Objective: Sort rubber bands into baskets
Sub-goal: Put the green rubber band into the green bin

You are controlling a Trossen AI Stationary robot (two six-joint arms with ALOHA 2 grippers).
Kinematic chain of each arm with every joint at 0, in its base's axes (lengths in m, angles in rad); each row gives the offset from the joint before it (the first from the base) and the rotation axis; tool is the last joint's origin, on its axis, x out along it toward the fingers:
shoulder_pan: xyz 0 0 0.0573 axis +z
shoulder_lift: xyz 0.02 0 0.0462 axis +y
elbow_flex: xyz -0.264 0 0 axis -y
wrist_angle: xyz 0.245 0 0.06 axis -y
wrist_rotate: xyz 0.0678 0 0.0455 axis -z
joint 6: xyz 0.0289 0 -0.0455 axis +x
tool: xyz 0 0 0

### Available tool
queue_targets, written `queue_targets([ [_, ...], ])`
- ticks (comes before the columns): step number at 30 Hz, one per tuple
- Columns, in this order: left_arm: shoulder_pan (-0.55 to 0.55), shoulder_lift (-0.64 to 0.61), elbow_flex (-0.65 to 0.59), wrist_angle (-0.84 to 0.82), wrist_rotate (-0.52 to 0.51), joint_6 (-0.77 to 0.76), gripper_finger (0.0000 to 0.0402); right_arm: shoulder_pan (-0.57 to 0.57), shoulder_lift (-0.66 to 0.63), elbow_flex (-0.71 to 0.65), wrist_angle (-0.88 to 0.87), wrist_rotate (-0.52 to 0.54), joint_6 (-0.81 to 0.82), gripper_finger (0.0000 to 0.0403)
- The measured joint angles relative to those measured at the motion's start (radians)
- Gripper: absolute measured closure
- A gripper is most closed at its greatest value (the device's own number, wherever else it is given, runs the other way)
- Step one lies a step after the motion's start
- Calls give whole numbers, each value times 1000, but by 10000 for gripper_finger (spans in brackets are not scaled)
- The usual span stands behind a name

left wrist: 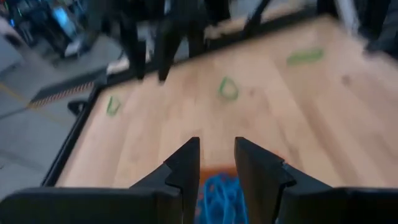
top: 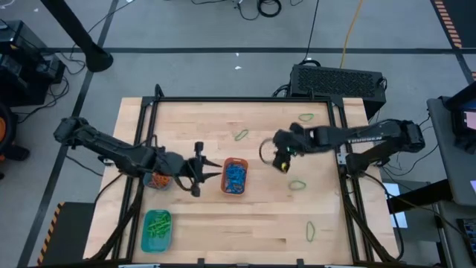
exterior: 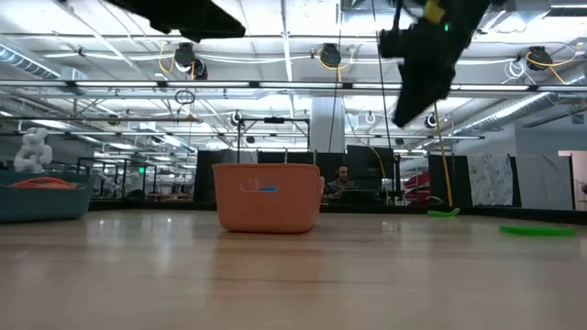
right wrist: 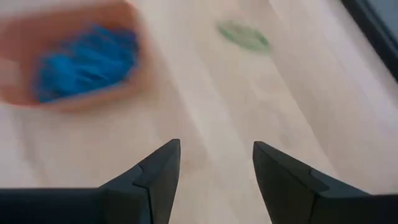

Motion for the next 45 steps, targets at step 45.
queue_targets([
  [45, 414, -58, -292, 523, 477, 80, 293, -924, 456, 3, 33, -172, -168, 345],
])
